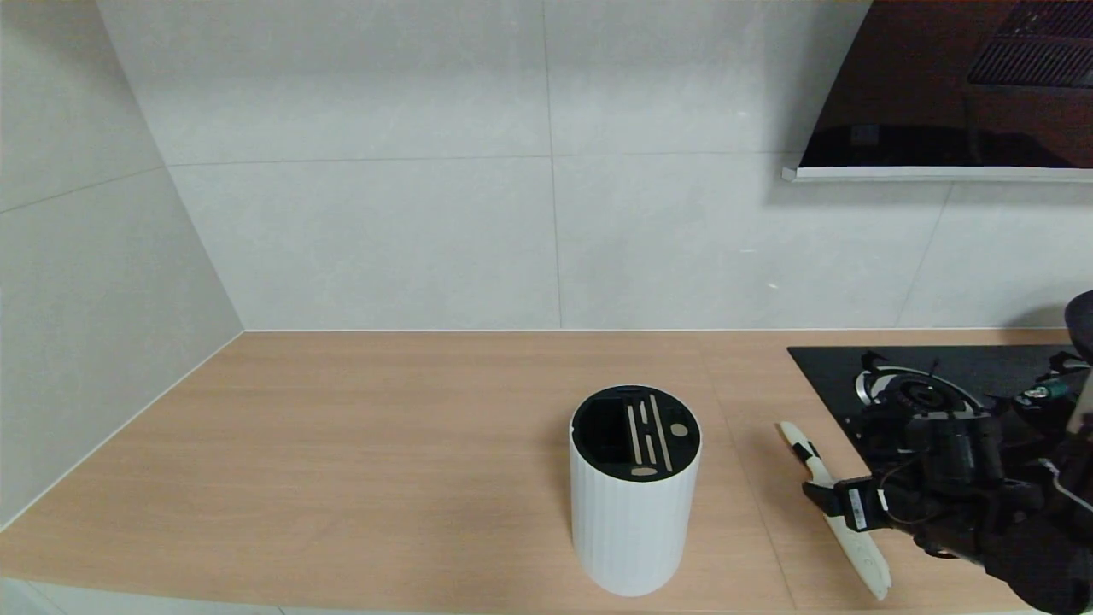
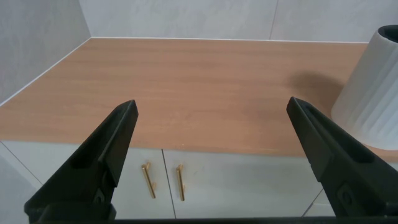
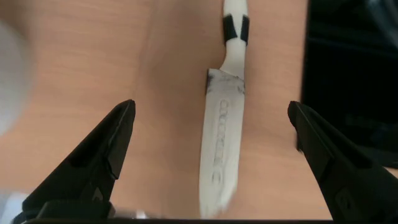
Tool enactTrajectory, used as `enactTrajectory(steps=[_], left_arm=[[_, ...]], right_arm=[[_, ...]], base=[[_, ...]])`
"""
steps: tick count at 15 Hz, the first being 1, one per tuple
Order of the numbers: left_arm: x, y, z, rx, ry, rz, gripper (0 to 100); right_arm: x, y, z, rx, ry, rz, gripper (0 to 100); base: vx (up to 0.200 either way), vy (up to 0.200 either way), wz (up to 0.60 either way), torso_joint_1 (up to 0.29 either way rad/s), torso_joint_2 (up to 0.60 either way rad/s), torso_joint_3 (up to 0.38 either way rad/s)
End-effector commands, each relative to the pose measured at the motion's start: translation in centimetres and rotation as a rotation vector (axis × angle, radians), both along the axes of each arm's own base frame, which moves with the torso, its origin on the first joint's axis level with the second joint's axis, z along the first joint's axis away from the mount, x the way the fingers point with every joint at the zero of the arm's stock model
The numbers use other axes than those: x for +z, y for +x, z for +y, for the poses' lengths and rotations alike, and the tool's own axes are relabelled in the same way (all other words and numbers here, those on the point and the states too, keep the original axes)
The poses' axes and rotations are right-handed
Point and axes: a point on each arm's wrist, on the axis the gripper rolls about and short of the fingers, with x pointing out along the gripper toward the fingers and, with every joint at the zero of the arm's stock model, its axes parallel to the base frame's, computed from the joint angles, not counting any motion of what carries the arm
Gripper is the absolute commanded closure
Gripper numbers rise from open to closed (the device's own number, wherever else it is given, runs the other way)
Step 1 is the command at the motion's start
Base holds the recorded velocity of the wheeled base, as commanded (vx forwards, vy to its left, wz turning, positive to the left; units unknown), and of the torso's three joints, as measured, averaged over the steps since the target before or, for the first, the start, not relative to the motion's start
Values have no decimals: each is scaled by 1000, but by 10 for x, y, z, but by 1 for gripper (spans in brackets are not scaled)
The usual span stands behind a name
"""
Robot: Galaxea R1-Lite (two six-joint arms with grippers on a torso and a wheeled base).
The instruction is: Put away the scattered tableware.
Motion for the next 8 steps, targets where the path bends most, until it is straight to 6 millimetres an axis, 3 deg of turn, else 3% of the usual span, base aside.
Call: enactTrajectory(steps=[1, 8], left_arm=[[0, 0, 0, 1, -1, 0, 0], [0, 0, 0, 1, 1, 0, 0]], right_arm=[[-43, 9, -1, -18, -24, 90, 0], [-53, 27, -10, -74, 10, 44, 0]], base=[[0, 0, 0, 0, 0, 0], [0, 0, 0, 0, 0, 0]])
